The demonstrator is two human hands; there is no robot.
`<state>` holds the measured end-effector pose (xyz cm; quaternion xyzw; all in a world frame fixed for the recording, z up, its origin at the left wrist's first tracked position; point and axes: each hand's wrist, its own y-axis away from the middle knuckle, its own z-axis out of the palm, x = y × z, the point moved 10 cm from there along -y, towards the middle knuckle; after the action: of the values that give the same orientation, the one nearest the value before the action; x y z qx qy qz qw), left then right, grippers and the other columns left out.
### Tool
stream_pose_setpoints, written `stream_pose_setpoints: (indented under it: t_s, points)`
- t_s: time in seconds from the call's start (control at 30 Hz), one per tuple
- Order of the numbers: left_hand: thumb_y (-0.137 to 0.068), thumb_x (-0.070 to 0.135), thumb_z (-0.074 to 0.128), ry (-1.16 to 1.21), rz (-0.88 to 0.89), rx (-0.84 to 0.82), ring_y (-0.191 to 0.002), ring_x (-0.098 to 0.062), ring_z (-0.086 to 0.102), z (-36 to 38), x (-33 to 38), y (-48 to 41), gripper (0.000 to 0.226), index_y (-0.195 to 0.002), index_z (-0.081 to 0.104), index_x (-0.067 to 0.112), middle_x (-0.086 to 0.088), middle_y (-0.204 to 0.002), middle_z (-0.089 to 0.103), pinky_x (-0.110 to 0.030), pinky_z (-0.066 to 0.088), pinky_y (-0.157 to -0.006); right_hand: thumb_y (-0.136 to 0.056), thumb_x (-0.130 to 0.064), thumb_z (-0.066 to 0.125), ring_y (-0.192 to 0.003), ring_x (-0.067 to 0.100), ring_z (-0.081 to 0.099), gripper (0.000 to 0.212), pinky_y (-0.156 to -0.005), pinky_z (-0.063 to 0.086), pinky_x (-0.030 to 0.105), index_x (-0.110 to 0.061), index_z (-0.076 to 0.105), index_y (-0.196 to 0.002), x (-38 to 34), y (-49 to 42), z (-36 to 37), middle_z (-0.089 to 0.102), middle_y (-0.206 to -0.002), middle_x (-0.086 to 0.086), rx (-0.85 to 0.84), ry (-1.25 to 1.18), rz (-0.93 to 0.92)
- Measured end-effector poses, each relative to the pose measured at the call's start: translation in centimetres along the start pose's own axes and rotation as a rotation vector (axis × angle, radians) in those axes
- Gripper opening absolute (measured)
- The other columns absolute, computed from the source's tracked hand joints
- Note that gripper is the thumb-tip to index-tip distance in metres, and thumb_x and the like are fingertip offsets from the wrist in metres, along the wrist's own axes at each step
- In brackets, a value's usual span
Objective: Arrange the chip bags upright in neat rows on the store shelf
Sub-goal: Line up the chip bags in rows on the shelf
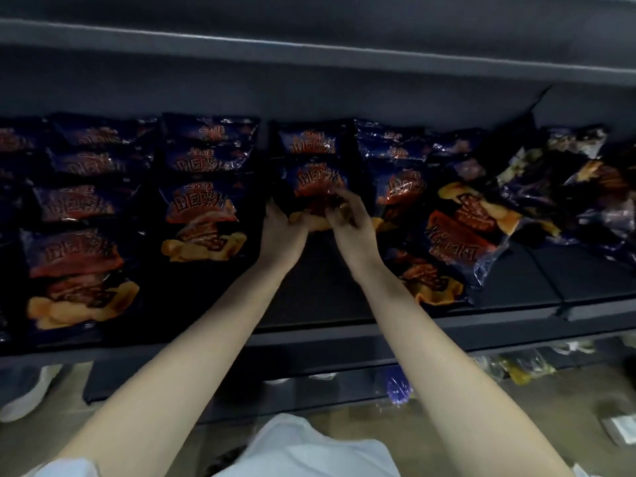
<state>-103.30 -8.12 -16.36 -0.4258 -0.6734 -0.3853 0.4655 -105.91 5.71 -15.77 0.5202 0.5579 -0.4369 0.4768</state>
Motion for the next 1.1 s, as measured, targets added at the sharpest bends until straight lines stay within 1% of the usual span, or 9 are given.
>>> stream_pose_setpoints:
  t_s: [0.07,0.2,0.3,0.47,0.63,0.8,0.93,1.0,1.1]
  points:
    - [-0.089,0.023,0.051,0.015,-0.050,0.010,-0.120,-0.024,0.048,1.0,-0.7,-0.3,0.061,-0.142,0.025,0.006,-0.009,-0.134,0.048,-0.029,0.039,-0.097,-0.092,-0.019,0.052,-0.123,0.016,0.047,0.044,-0.104,0.039,0.029,-0.024,0.045,-0.136,1.0,0.4,0.3,0.049,-0.135,0.002,-0.075,0.022,0.072]
    - [-0.089,0.027,0.056,0.061,-0.087,0.062,-0.108,-0.018,0.052,2.2,-1.6,0.1,0.055,-0.135,0.033,0.009,-0.006,-0.125,0.053,-0.027,0.042,-0.087,-0.092,-0.022,0.054,-0.122,0.016,0.046,0.050,-0.105,0.036,0.032,-0.024,0.038,-0.140,2.1,0.5,-0.2,0.049,-0.131,0.001,-0.172,0.002,0.185]
    - [-0.087,0.025,0.060,0.125,-0.022,0.124,-0.100,-0.010,0.050,2.5,-0.7,1.2,0.052,-0.132,0.036,0.014,0.005,-0.111,0.051,-0.022,0.039,-0.081,-0.091,-0.019,0.054,-0.115,0.015,0.048,0.053,-0.095,0.038,0.028,-0.024,0.037,-0.141,1.8,0.0,-0.8,0.052,-0.124,0.000,-0.234,-0.034,0.195]
    - [-0.083,0.023,0.063,0.117,0.095,0.244,-0.097,-0.009,0.057,0.0,0.9,2.3,0.045,-0.124,0.045,0.018,0.005,-0.110,0.059,-0.021,0.043,-0.080,-0.089,-0.015,0.054,-0.118,0.016,0.050,0.038,-0.102,0.041,0.031,-0.027,0.050,-0.125,1.1,-0.3,-1.2,0.054,-0.127,0.002,-0.224,-0.048,0.096]
    - [-0.084,0.024,0.060,0.239,0.143,0.287,-0.090,0.003,0.055,-5.0,2.2,4.4,0.032,-0.114,0.049,0.027,0.016,-0.099,0.059,-0.016,0.042,-0.077,-0.089,-0.031,0.058,-0.118,0.010,0.051,0.037,-0.104,0.042,0.035,-0.027,0.047,-0.123,-1.9,-0.5,-0.6,0.053,-0.128,-0.001,-0.115,-0.031,-0.129]
    - [-0.089,0.009,0.051,0.287,0.110,0.335,-0.081,-0.001,0.055,-10.6,1.6,6.7,0.021,-0.108,0.054,0.019,0.013,-0.088,0.059,-0.012,0.042,-0.065,-0.081,-0.040,0.064,-0.120,0.008,0.054,0.044,-0.102,0.044,0.031,-0.036,0.049,-0.123,-4.1,1.8,6.6,0.058,-0.128,-0.007,-0.660,-0.032,-0.168]
    - [-0.088,0.008,0.049,0.239,0.065,0.384,-0.074,-0.006,0.052,-14.3,-0.2,7.9,0.011,-0.092,0.051,0.018,0.011,-0.077,0.055,-0.014,0.037,-0.059,-0.077,-0.030,0.073,-0.114,0.008,0.058,0.043,-0.098,0.046,0.033,-0.030,0.057,-0.117,-4.5,3.0,10.3,0.064,-0.119,-0.006,-0.647,-0.017,-0.221]
    - [-0.089,0.011,0.049,0.215,0.066,0.407,-0.078,-0.007,0.054,-15.6,-1.1,8.4,0.010,-0.097,0.052,0.017,0.012,-0.081,0.058,-0.010,0.037,-0.060,-0.078,-0.021,0.070,-0.109,0.005,0.061,0.043,-0.092,0.048,0.027,-0.020,0.056,-0.119,-4.0,3.6,11.8,0.064,-0.116,-0.005,-0.638,-0.072,-0.192]
    - [-0.090,0.013,0.050,0.106,0.131,0.395,-0.098,-0.004,0.056,-15.8,-1.2,9.2,0.036,-0.125,0.046,0.021,0.012,-0.108,0.061,-0.010,0.042,-0.075,-0.083,-0.011,0.067,-0.094,-0.010,0.061,0.036,-0.080,0.047,0.010,-0.019,0.055,-0.117,-3.1,4.1,12.4,0.063,-0.107,-0.012,-0.547,-0.068,-0.166]
